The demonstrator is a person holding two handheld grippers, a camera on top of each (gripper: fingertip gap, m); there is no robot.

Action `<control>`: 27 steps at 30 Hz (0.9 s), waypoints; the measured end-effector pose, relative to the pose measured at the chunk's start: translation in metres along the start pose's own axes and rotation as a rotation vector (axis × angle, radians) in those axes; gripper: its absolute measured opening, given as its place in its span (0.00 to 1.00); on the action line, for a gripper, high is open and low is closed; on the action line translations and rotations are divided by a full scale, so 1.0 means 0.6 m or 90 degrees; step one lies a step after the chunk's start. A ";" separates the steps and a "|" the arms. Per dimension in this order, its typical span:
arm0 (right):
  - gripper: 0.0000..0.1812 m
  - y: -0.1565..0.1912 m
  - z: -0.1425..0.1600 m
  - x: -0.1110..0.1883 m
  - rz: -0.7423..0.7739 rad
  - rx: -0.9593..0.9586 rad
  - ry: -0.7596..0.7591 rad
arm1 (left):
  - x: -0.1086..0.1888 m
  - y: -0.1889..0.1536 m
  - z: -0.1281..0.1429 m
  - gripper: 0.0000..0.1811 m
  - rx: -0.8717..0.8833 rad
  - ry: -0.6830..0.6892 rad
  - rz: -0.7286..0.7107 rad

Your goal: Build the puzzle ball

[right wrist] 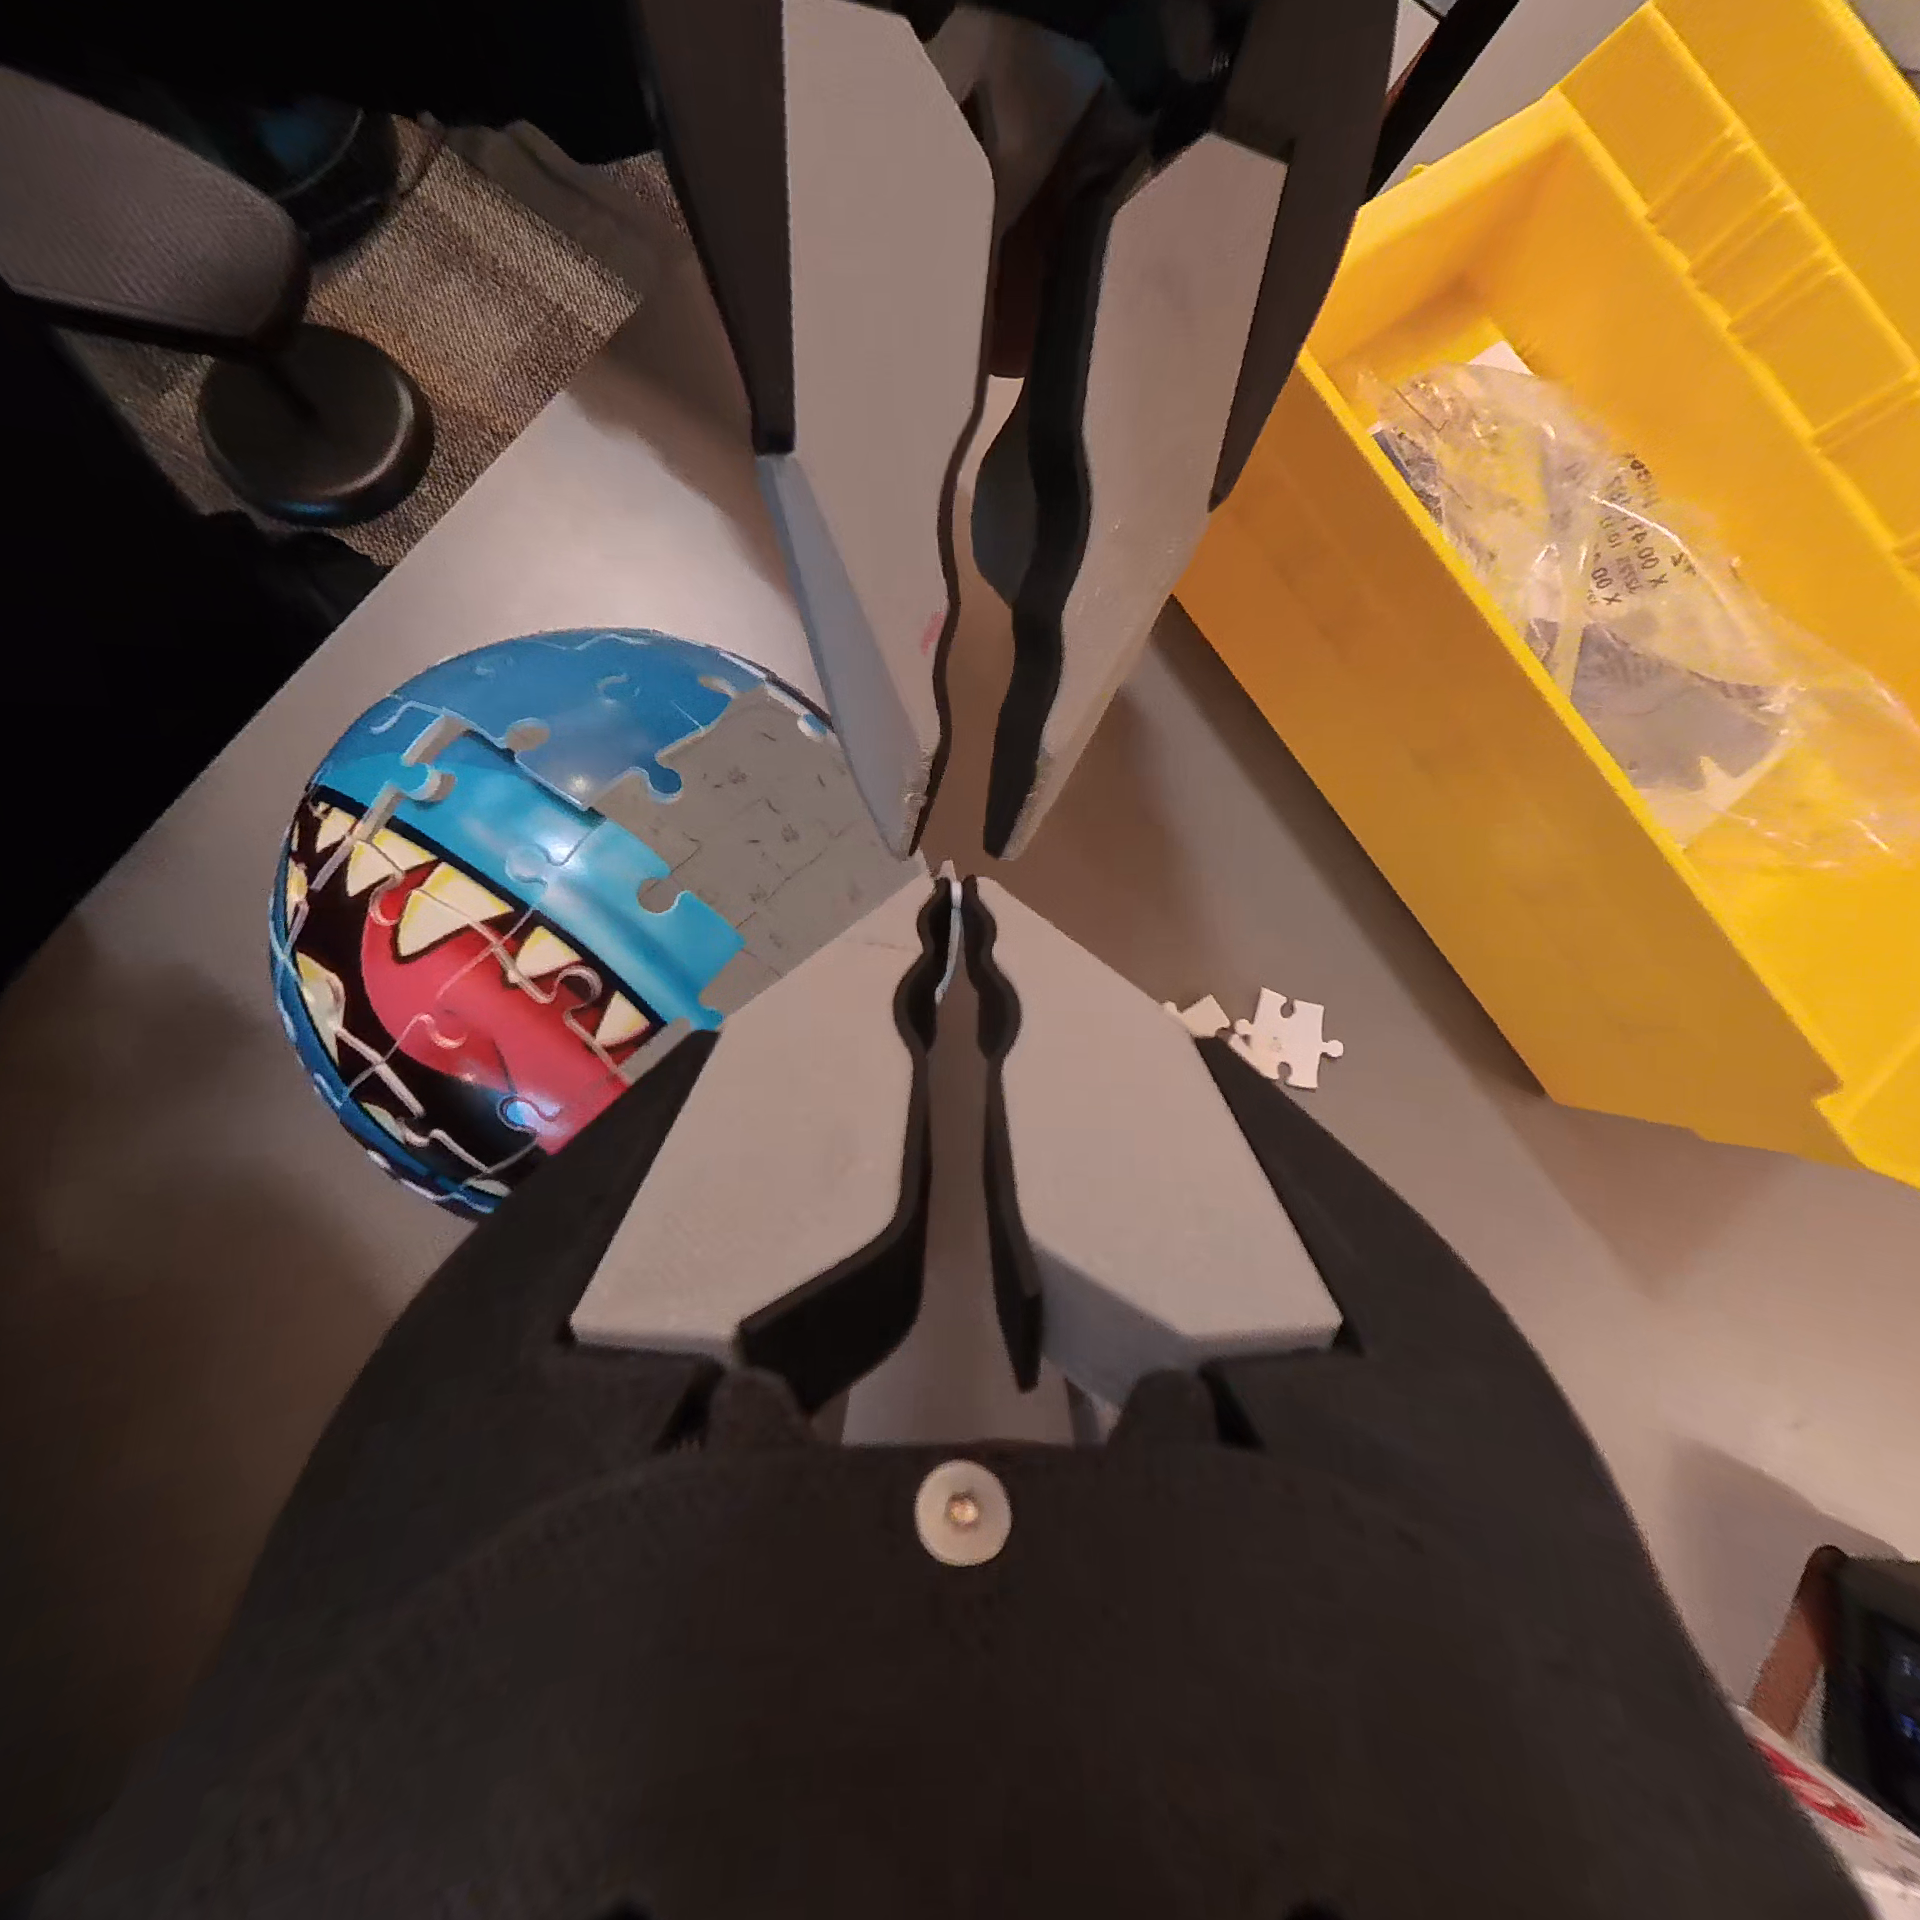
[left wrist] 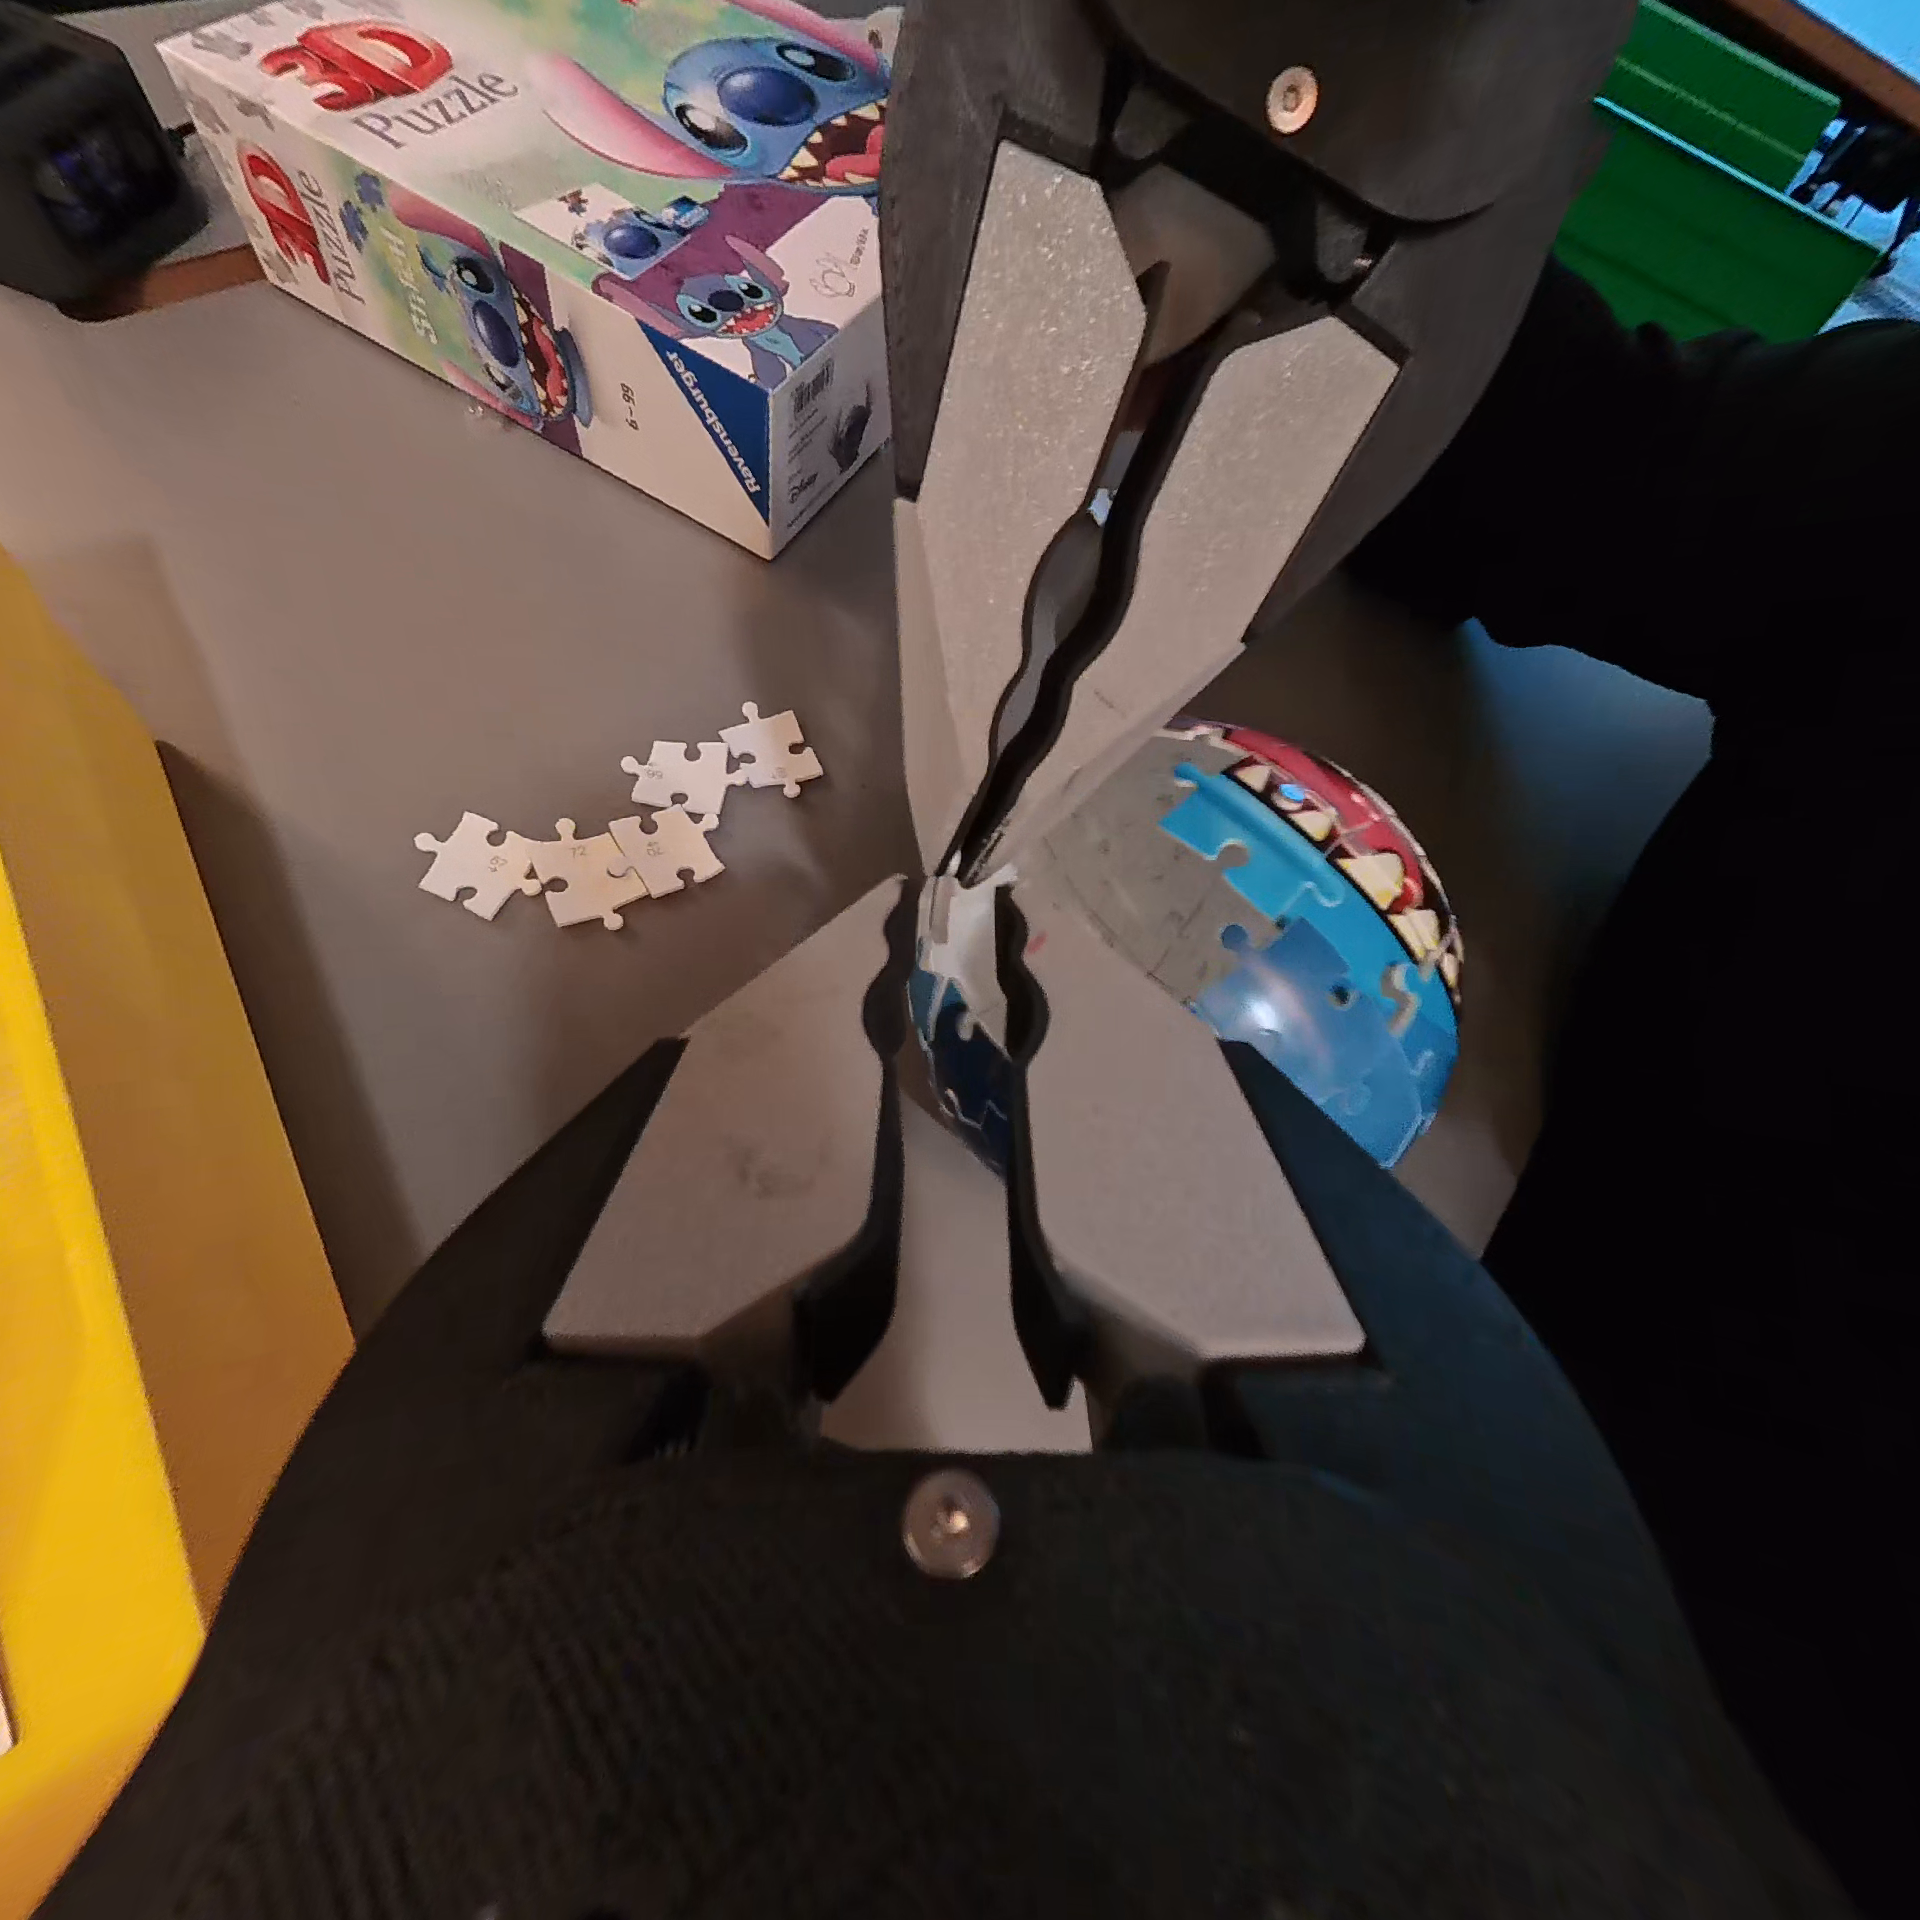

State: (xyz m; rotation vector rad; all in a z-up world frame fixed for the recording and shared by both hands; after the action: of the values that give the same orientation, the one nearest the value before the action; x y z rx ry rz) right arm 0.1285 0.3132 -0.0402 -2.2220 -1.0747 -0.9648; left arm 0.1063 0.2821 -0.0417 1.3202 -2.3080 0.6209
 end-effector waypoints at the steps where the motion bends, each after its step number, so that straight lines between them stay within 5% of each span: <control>1: 0.00 0.001 0.000 0.000 -0.005 0.006 -0.001 | -0.002 0.001 0.001 0.07 0.002 0.004 0.000; 27: 0.00 -0.003 0.002 0.000 -0.060 0.030 -0.030 | -0.019 0.007 0.010 0.00 0.007 0.046 0.052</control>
State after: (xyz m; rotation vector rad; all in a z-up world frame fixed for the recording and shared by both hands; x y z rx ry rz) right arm 0.1276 0.3151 -0.0405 -2.1834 -1.2206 -0.9195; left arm 0.1072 0.2883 -0.0535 1.1943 -2.3120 0.6966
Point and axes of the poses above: each gripper's, where its closed fingertips meet, x back along the fingers, z out of its underside, y = z × x across the jaws, the point moved 3 cm from there along x, back along the fingers, and after that the axes turned 3 degrees about -x, right-handed, at the moved point
